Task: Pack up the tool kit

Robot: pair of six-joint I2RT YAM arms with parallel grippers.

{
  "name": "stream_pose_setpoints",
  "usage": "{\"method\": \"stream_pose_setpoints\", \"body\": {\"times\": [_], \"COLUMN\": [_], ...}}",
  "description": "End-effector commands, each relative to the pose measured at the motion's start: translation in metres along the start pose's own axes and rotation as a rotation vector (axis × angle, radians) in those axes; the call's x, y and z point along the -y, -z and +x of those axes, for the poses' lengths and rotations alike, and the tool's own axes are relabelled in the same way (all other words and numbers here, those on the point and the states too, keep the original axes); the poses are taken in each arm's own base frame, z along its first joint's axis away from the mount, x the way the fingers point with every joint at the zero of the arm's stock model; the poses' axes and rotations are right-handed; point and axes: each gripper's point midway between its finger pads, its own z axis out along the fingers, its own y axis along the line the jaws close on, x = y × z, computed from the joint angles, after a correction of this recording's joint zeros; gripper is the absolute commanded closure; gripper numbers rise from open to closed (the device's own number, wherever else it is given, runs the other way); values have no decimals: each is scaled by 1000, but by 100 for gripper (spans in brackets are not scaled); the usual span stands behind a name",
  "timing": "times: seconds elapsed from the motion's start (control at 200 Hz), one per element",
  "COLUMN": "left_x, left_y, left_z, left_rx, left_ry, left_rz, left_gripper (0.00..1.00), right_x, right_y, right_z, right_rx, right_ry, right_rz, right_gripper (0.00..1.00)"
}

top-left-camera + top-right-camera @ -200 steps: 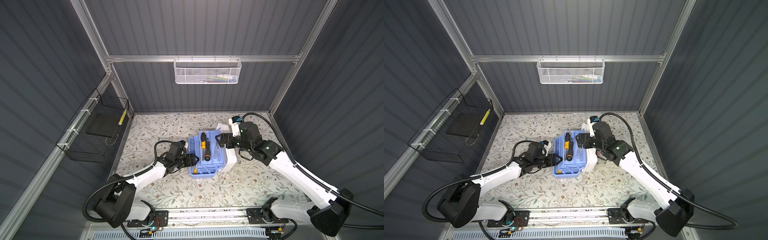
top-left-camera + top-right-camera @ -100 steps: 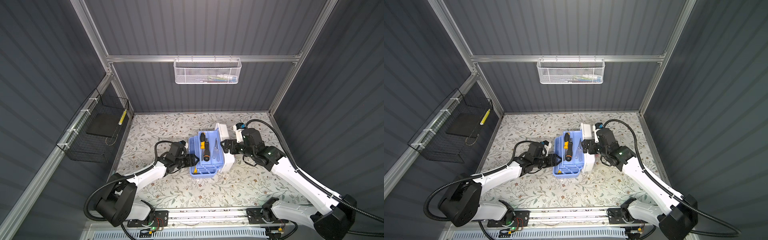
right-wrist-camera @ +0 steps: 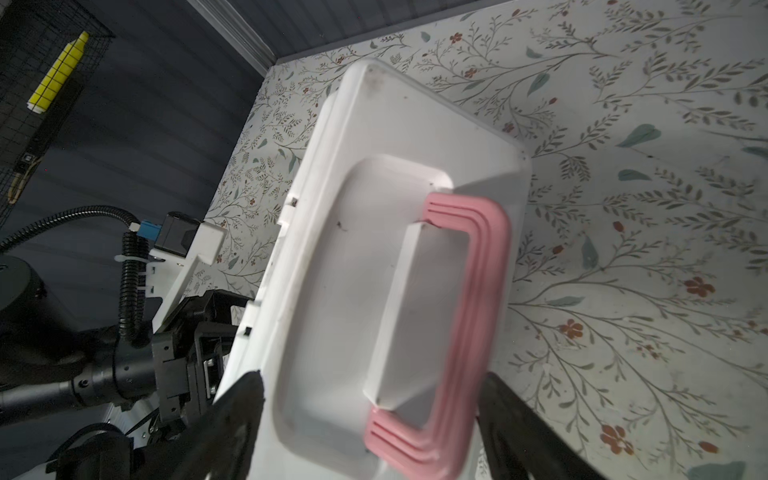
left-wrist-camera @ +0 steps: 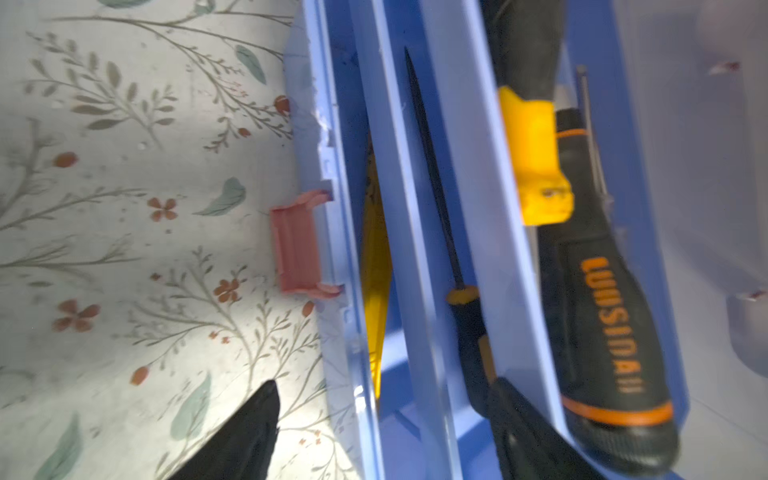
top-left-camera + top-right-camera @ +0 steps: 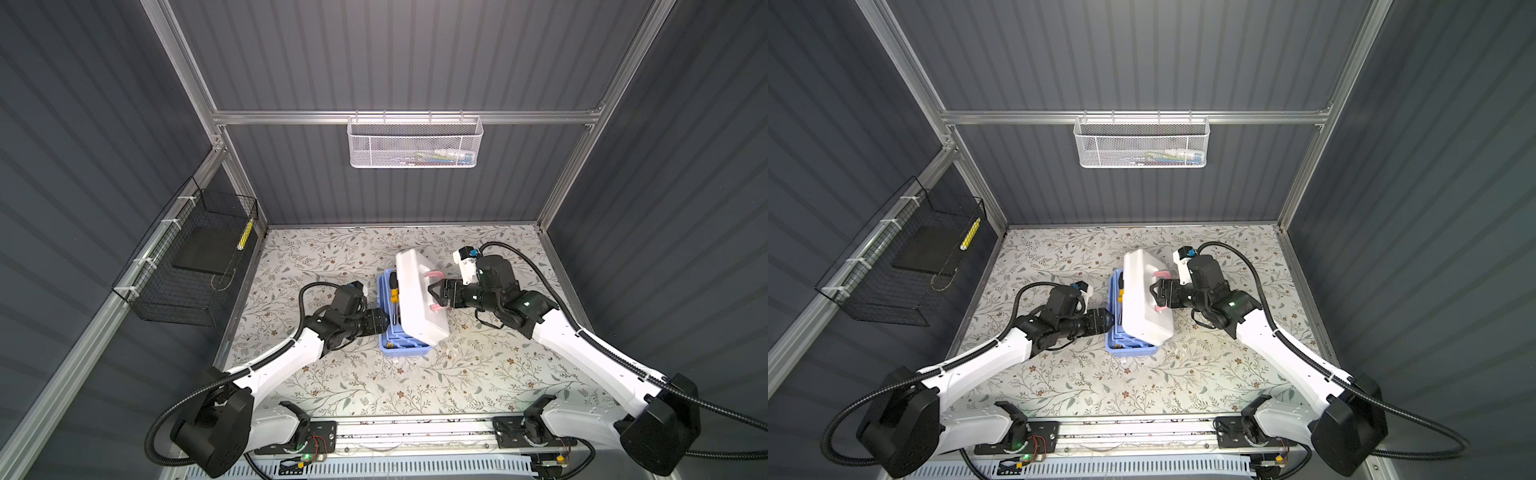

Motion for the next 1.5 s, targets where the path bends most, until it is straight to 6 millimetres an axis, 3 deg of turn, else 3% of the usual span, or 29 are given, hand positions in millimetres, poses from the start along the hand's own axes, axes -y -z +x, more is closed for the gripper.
{"method": "stream_pose_setpoints", "body": {"times": [0.0, 0.145, 0.285, 0.615, 0.885, 1.206, 1.311, 1.491], "left_x": [-11, -24, -14, 24, 46, 90, 88, 73], "left_y": [23, 40, 42, 6, -9, -47, -48, -31], "left_z": [-6, -7, -13, -15, -12, 15, 16, 10], "left_rx": [32, 55, 75, 15, -17, -116, -110, -48], "left_ry": [-4, 9, 0, -42, -97, -202, -204, -234], "left_rz": [-108, -187, -150, 63, 164, 214, 202, 128], "left_gripper": [17, 12, 10, 14, 17, 21, 22, 19], "right_x": [-15, -7, 3, 31, 51, 55, 53, 52], "right_y": [-4, 5, 7, -7, -8, -1, -6, -12], "right_z": [-2, -8, -2, 22, 36, 21, 14, -2], "right_rx": [-11, 39, 27, -25, -15, 13, 7, 24], "right_ry": [8, 21, 27, 2, -54, -21, -6, 33], "right_rz": [-55, -11, 33, 91, 65, 85, 83, 92], "right_gripper": [19, 16, 11, 10, 8, 4, 4, 1]}}
